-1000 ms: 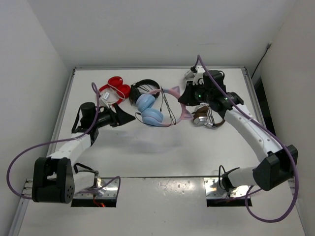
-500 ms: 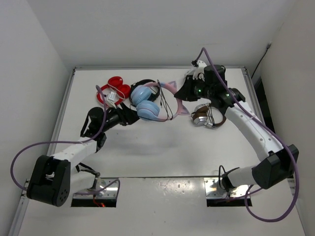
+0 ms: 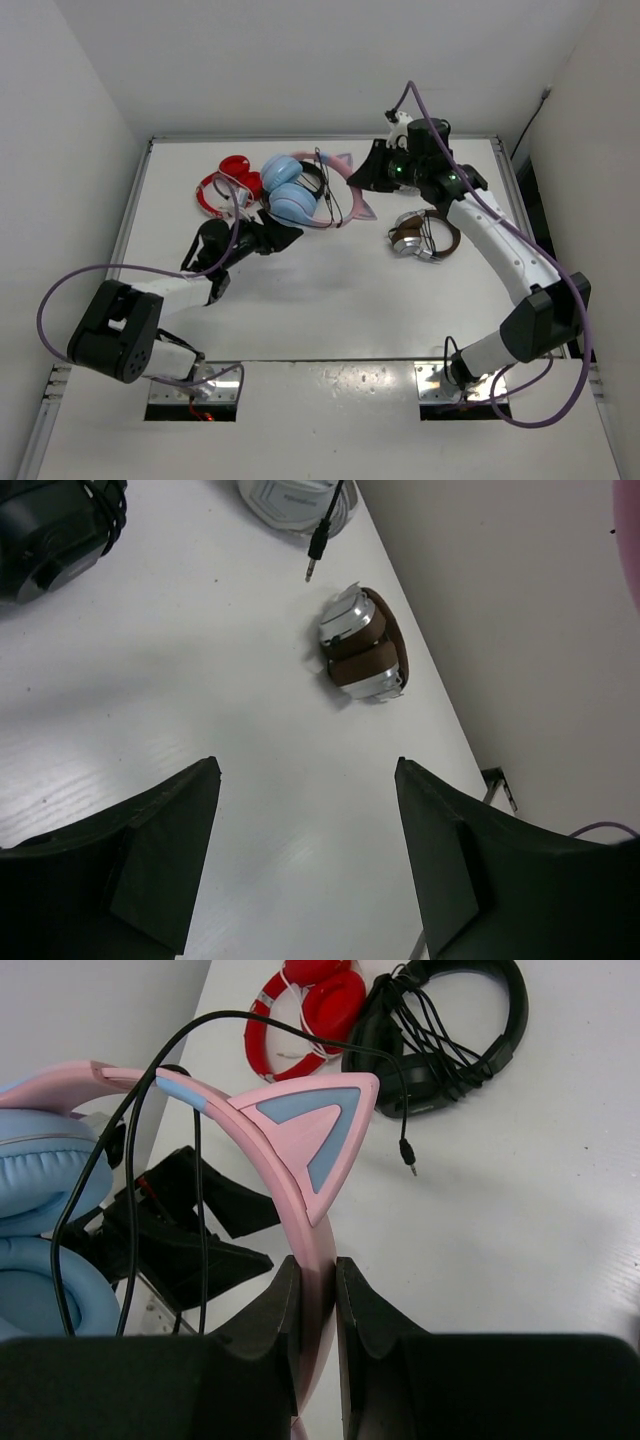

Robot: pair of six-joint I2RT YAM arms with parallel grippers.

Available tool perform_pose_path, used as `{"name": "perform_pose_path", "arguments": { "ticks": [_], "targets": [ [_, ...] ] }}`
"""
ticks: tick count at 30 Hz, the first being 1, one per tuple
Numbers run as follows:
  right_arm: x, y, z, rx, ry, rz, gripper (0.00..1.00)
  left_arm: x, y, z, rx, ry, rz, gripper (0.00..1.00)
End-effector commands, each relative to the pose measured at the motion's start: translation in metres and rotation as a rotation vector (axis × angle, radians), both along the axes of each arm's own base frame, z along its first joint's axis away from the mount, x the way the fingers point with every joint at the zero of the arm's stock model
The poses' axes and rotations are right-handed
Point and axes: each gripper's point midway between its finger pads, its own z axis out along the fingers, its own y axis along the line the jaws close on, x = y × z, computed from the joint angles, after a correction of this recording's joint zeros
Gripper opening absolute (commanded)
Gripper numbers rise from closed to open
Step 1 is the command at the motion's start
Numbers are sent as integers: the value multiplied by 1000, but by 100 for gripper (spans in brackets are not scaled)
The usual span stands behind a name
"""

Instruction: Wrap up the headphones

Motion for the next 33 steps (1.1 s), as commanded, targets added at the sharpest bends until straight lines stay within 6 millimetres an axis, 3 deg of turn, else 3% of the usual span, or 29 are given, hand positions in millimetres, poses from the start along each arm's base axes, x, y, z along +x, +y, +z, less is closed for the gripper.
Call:
{"name": "perform_pose_path", "arguments": {
  "ticks": [1, 7, 8, 11, 16, 19, 24, 33],
  "targets": [
    [7, 16, 49, 113, -101, 33, 0, 20, -7, 39, -5, -184, 15, 76],
    [6, 17, 50, 117, -99, 42, 0, 38, -20, 31, 25, -178, 22, 76],
    [6, 17, 50, 117, -99, 42, 0, 41, -25, 38, 17, -197, 14, 76],
    [7, 20, 49, 133, -83, 45, 0, 45, -36, 33, 20, -186, -8, 75],
    [5, 23, 55, 152, -90, 59, 0, 65, -43, 42, 4, -202, 2, 74],
    [3, 24, 47, 154, -64, 63, 0, 74, -46, 43, 17, -220, 2, 74],
    [1, 26, 50, 169, -62, 77, 0, 78, -52, 36, 36, -220, -9, 74],
    [-4, 23, 59, 199, -55, 76, 0, 88, -68, 40, 29, -232, -17, 71]
  ]
}}
